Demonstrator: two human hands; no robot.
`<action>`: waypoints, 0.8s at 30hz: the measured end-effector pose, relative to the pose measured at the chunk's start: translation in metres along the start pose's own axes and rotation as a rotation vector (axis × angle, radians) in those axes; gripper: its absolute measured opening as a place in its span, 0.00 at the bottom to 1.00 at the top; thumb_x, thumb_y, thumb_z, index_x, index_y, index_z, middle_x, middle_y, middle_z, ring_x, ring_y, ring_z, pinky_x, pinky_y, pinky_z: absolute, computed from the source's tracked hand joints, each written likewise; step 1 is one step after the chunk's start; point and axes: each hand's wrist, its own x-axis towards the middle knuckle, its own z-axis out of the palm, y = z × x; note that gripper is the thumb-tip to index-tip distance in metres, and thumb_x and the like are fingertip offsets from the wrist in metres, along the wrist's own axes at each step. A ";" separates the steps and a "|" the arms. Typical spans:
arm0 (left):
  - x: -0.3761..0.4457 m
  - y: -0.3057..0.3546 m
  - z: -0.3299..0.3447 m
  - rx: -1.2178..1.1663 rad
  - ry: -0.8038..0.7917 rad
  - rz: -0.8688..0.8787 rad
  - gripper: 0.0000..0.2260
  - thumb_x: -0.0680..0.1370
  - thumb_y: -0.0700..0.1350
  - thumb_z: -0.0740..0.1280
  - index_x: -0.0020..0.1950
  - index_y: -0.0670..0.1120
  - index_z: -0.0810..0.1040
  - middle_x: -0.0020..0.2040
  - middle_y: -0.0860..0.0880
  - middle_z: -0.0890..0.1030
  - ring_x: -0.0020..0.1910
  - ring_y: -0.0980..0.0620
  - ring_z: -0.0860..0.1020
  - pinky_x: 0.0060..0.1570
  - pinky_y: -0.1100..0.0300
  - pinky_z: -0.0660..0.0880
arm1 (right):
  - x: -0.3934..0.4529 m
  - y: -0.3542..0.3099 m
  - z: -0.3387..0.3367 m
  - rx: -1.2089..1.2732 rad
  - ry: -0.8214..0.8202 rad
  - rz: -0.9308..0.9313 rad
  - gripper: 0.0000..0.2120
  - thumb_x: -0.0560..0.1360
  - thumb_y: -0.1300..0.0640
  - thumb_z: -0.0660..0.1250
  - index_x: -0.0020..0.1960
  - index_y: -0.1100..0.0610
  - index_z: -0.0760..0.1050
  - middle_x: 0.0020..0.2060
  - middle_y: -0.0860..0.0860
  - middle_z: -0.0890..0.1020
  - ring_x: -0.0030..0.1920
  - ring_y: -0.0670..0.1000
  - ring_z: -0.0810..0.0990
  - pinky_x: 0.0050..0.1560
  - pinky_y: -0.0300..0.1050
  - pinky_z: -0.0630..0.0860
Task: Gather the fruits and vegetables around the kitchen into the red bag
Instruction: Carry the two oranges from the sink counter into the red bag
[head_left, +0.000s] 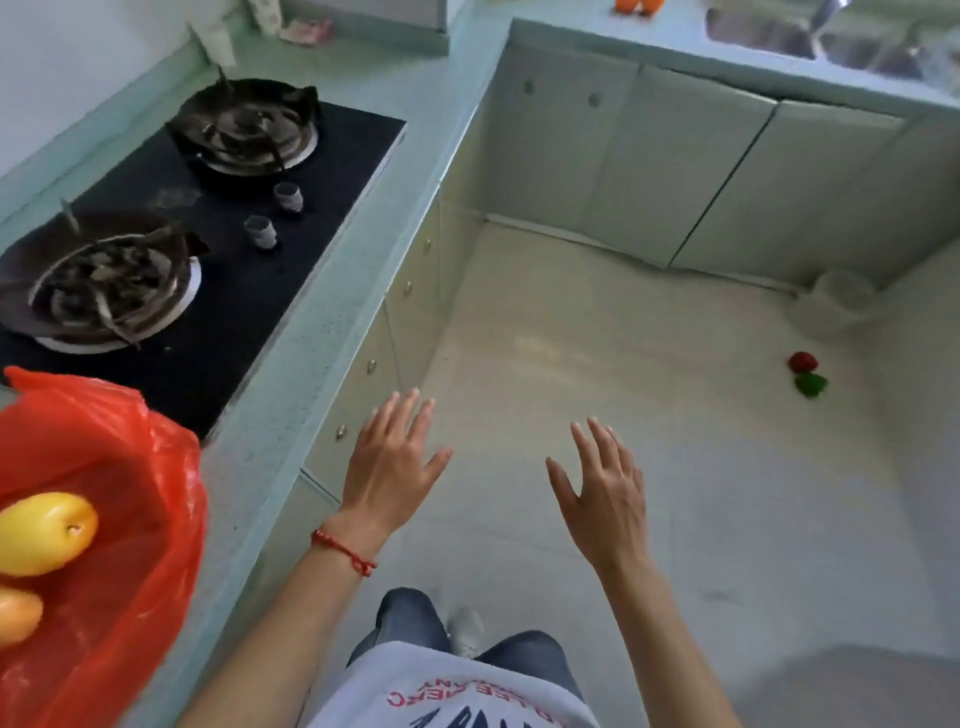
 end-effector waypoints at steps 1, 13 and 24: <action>0.005 0.005 -0.001 0.007 0.001 0.039 0.28 0.74 0.57 0.54 0.63 0.39 0.74 0.62 0.38 0.77 0.61 0.38 0.76 0.56 0.42 0.72 | -0.002 0.005 -0.004 -0.011 0.008 0.027 0.25 0.74 0.44 0.56 0.62 0.60 0.73 0.61 0.60 0.77 0.62 0.60 0.75 0.56 0.55 0.73; 0.060 0.010 -0.008 0.001 -0.008 0.235 0.27 0.74 0.57 0.54 0.64 0.39 0.73 0.62 0.38 0.77 0.61 0.38 0.75 0.57 0.42 0.72 | 0.011 0.010 -0.013 -0.017 0.102 0.177 0.26 0.74 0.44 0.55 0.63 0.60 0.73 0.61 0.59 0.77 0.61 0.60 0.76 0.55 0.54 0.73; 0.155 0.015 0.003 -0.024 -0.017 0.222 0.28 0.74 0.58 0.53 0.64 0.39 0.73 0.61 0.38 0.77 0.61 0.38 0.75 0.58 0.42 0.72 | 0.096 0.038 0.005 -0.003 0.061 0.195 0.27 0.74 0.43 0.55 0.63 0.60 0.72 0.61 0.59 0.77 0.62 0.59 0.75 0.57 0.55 0.73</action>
